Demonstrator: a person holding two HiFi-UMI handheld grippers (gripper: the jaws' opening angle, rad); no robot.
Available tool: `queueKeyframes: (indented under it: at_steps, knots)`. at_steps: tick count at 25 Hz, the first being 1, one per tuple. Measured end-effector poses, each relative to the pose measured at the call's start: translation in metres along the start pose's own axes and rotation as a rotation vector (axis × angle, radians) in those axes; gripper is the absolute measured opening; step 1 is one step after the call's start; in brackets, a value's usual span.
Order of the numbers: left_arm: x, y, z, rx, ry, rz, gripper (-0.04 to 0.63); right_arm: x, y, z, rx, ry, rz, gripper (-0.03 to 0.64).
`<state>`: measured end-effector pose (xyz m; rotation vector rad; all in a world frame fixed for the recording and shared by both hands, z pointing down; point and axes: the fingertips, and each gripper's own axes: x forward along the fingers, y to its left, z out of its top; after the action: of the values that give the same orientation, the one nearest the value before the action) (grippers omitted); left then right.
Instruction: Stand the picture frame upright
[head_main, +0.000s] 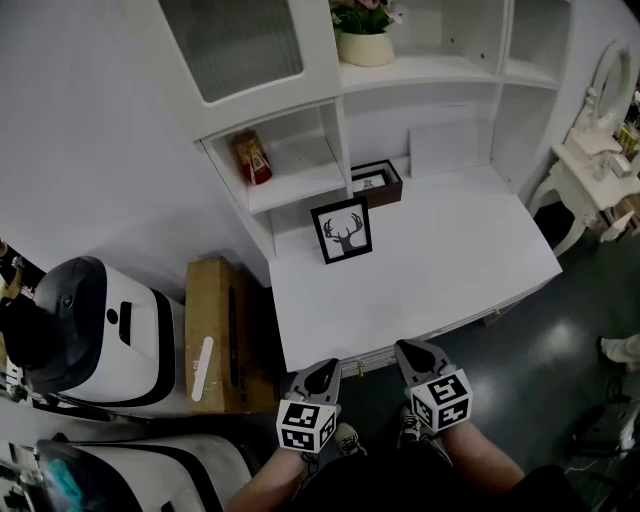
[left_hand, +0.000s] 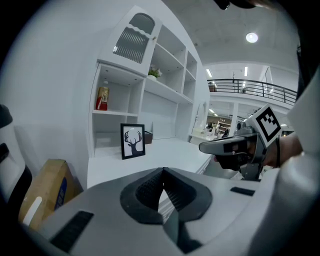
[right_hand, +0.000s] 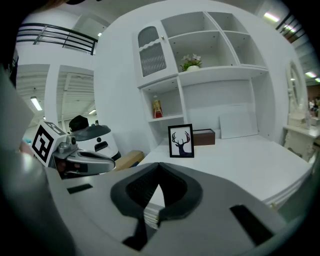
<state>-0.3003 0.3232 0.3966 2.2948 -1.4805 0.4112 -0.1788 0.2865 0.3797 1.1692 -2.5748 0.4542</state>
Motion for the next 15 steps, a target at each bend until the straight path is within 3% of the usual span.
queueKeyframes:
  at_steps: [15]
  knots:
    - [-0.015,0.008,-0.003,0.036,0.001,-0.06,0.006,-0.008,0.02,-0.005,0.018,-0.013,-0.067,0.003]
